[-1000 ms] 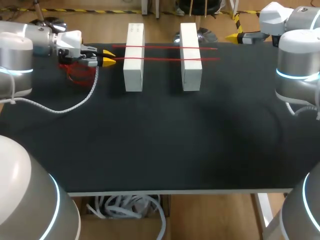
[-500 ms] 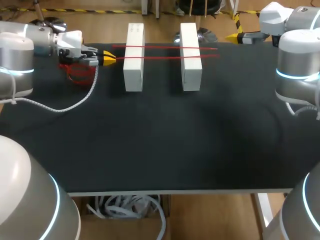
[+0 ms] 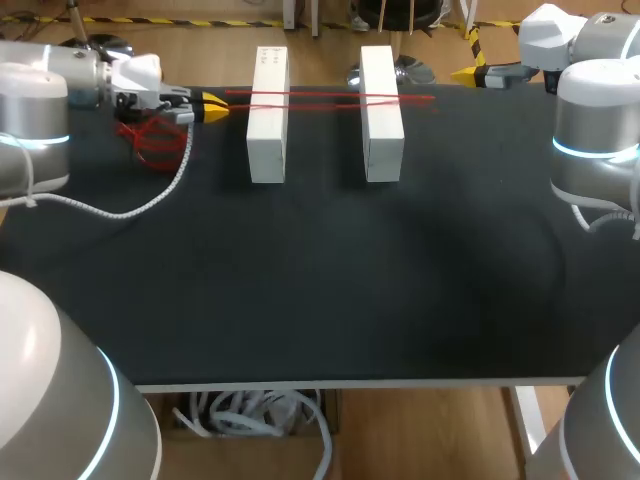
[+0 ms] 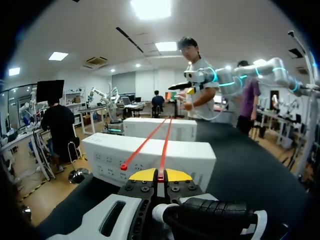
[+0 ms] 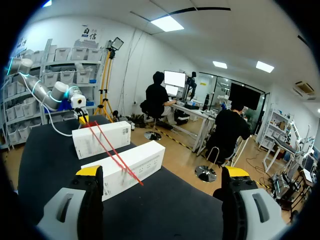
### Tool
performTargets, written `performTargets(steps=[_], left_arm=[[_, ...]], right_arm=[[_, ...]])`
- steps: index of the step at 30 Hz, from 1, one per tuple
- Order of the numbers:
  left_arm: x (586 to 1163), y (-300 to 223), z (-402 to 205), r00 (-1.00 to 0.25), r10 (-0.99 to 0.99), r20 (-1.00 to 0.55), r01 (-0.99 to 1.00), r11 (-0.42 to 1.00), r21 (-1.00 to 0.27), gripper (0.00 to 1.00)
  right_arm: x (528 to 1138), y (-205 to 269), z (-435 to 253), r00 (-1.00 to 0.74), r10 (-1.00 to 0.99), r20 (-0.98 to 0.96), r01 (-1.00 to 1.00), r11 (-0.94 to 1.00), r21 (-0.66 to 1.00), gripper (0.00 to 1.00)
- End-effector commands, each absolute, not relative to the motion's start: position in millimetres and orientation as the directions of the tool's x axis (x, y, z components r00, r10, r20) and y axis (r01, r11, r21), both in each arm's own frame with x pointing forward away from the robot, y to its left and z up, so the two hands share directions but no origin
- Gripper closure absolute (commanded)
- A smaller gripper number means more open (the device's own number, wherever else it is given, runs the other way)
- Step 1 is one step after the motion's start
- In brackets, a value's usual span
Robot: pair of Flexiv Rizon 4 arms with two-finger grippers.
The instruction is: Grab the tape and strap the tape.
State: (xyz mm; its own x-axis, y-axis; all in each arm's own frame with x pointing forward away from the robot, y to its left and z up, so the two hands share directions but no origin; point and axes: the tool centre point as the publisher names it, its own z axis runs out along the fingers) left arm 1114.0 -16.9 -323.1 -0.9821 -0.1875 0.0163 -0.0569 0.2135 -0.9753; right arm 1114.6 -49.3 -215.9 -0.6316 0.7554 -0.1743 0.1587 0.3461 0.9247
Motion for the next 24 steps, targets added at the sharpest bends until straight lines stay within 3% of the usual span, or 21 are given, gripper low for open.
performTargets(steps=[1, 7, 19, 24], left_arm=[[1105.4, -13.4, -313.1, -0.98, -0.2, 0.023, -0.065, 0.206, -0.976, 1.0], [1102.1, -4.8, -298.4, -0.983, -0.183, 0.019, -0.055, 0.19, -0.98, 1.0], [1108.1, -14.0, -255.1, -0.951, -0.231, 0.205, -0.216, 0.027, -0.976, 1.0], [1101.9, -21.6, -237.4, -0.959, -0.205, 0.198, -0.198, -0.018, -0.98, 1.0]], right_arm=[[1114.5, -49.4, -216.3, -0.632, 0.755, -0.174, 0.157, 0.345, 0.925, 0.0], [1114.5, -49.4, -216.3, -0.632, 0.755, -0.174, 0.157, 0.345, 0.925, 0.0], [1114.5, -49.4, -216.3, -0.632, 0.755, -0.174, 0.157, 0.345, 0.925, 0.0], [1114.5, -49.4, -216.3, -0.632, 0.755, -0.174, 0.157, 0.345, 0.925, 0.0]])
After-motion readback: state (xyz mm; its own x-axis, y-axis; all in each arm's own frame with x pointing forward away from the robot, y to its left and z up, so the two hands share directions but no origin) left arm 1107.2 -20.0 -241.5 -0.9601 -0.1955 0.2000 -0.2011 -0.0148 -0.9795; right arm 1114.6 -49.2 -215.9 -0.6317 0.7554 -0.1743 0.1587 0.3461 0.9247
